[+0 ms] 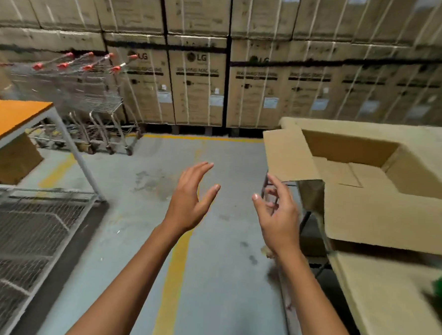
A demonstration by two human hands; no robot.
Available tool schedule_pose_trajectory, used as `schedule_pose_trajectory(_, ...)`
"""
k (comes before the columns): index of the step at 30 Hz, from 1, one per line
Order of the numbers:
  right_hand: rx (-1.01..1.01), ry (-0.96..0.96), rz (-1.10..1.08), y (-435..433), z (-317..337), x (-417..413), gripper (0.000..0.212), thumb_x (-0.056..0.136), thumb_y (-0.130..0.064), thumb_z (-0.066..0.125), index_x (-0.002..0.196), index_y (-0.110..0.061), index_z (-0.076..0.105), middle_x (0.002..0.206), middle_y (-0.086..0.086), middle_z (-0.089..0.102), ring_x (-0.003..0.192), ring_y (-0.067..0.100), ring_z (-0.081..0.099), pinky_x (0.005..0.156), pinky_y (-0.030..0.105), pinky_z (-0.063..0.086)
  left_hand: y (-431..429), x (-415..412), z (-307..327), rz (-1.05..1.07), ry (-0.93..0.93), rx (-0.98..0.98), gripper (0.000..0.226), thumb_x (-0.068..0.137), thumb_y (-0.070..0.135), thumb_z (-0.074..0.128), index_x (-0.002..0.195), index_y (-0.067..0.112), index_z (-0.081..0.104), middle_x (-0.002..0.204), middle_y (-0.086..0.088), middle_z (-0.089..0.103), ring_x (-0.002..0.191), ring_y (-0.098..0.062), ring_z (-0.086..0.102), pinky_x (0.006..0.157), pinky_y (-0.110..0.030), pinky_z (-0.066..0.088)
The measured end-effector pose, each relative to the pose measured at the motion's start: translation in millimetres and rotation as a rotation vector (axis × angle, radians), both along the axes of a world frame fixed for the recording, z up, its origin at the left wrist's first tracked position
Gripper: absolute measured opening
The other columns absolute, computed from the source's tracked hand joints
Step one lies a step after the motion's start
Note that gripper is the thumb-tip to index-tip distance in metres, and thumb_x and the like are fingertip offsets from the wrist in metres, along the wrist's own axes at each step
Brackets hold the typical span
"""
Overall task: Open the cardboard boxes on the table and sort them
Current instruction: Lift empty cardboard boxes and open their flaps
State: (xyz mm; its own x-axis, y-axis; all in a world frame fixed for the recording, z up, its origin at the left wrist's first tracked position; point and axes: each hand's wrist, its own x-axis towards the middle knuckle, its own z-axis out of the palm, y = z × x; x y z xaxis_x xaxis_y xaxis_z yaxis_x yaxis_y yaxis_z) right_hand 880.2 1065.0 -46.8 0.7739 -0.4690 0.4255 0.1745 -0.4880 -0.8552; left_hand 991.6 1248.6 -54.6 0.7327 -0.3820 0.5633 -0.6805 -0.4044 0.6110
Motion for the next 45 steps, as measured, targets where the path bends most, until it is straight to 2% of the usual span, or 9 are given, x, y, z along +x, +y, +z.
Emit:
schedule_pose_trajectory(10, -0.108, 0.048, -0.49, -106.5, 42.9, 57.1, 0.047, 0.096, -0.027, 0.063, 0.141, -0.024, 0.051, 0.134, 0.0, 0.058, 0.115, 0.01, 0.056, 0.087, 0.032, 0.055, -113.2, 145.6, 38.8, -0.394, -0.069, 0.032, 0.053, 0.096, 0.046, 0.053, 0.139, 0.014, 0.052, 0.141, -0.003, 0.052, 0.133, -0.02, 0.045, 0.107, -0.044, 0.042)
schedule_pose_trajectory(19, -0.159, 0.161, -0.737, -199.6, 29.8, 96.5, 0.043, 0.096, -0.032, 0.059, 0.137, -0.024, 0.054, 0.133, -0.011, 0.051, 0.12, 0.013, 0.053, 0.099, 0.044, 0.052, -296.7, 243.0, 54.4, -0.598, -0.108, 0.229, 0.051, 0.093, 0.041, 0.054, 0.135, 0.011, 0.056, 0.135, -0.01, 0.055, 0.129, -0.026, 0.046, 0.109, -0.041, 0.035)
schedule_pose_trajectory(24, -0.002, 0.609, -0.82, -212.9, 3.8, 115.3, 0.044, 0.098, -0.039, 0.054, 0.138, -0.021, 0.053, 0.158, 0.009, 0.032, 0.145, 0.025, 0.031, 0.111, 0.035, 0.031, -375.9, 285.4, 56.2, -0.699, -0.106, 0.404, 0.037, 0.097, 0.033, 0.059, 0.13, 0.017, 0.06, 0.14, -0.008, 0.053, 0.133, -0.024, 0.046, 0.107, -0.036, 0.034)
schedule_pose_trajectory(27, -0.142, 0.846, -0.822, -204.5, -28.2, 128.0, 0.049, 0.101, -0.048, 0.036, 0.143, -0.027, 0.05, 0.166, 0.013, 0.009, 0.154, 0.024, 0.004, 0.121, 0.038, 0.013, -413.9, 307.3, 51.2, -0.707, -0.105, 0.496, 0.041, 0.096, 0.037, 0.059, 0.133, 0.018, 0.058, 0.143, -0.008, 0.051, 0.129, -0.025, 0.049, 0.105, -0.039, 0.038)
schedule_pose_trajectory(34, -0.162, 0.881, -0.966, -203.0, -41.0, 140.7, 0.043, 0.102, -0.042, 0.036, 0.141, -0.032, 0.053, 0.167, 0.009, 0.001, 0.154, 0.019, -0.008, 0.122, 0.038, 0.007, -486.5, 354.9, 20.6, -0.677, 0.377, 0.815, 0.079, 0.094, 0.034, 0.066, 0.153, 0.0, 0.026, 0.156, -0.019, 0.034, 0.14, -0.034, 0.038, 0.109, -0.038, 0.034)
schedule_pose_trajectory(38, 0.026, 0.871, -1.161, -199.2, -46.5, 149.7, 0.045, 0.099, -0.029, 0.045, 0.143, -0.034, 0.047, 0.167, 0.002, -0.003, 0.153, 0.021, -0.014, 0.12, 0.052, -0.004, -497.3, 367.5, -39.9, -0.707, 0.497, 0.776, 0.045, 0.089, 0.036, 0.06, 0.119, 0.002, 0.06, 0.126, -0.021, 0.063, 0.109, -0.035, 0.059, 0.084, -0.039, 0.044)
schedule_pose_trajectory(40, 0.265, 0.814, -1.35, -194.9, -51.2, 161.9, 0.068, 0.093, -0.017, 0.052, 0.154, -0.033, 0.027, 0.167, 0.002, -0.009, 0.153, 0.025, -0.01, 0.119, 0.059, -0.003, -500.0, 375.0, -58.6, -0.786, 0.58, 0.688, 0.04, 0.082, 0.036, 0.059, 0.106, 0.005, 0.064, 0.107, -0.019, 0.07, 0.094, -0.032, 0.064, 0.076, -0.039, 0.046)
schedule_pose_trajectory(42, 0.556, 0.648, -1.535, -190.0, -59.3, 173.8, 0.087, 0.089, -0.011, 0.057, 0.158, -0.03, 0.008, 0.167, 0.01, -0.007, 0.153, 0.032, 0.0, 0.121, 0.06, 0.01, -496.7, 377.0, -61.7, -0.833, 0.595, 0.643, 0.04, 0.08, 0.034, 0.059, 0.107, 0.005, 0.063, 0.105, -0.017, 0.07, 0.094, -0.033, 0.064, 0.076, -0.04, 0.047)
schedule_pose_trajectory(45, 0.853, 0.435, -1.722, -178.5, -72.8, 186.1, 0.087, 0.087, -0.009, 0.059, 0.158, -0.017, 0.01, 0.163, 0.02, 0.012, 0.145, 0.044, 0.025, 0.113, 0.06, 0.032, -480.0, 380.3, -58.8, -0.858, 0.614, 0.645, 0.047, 0.084, 0.025, 0.057, 0.125, 0.003, 0.051, 0.12, -0.02, 0.062, 0.108, -0.039, 0.059, 0.083, -0.037, 0.045)
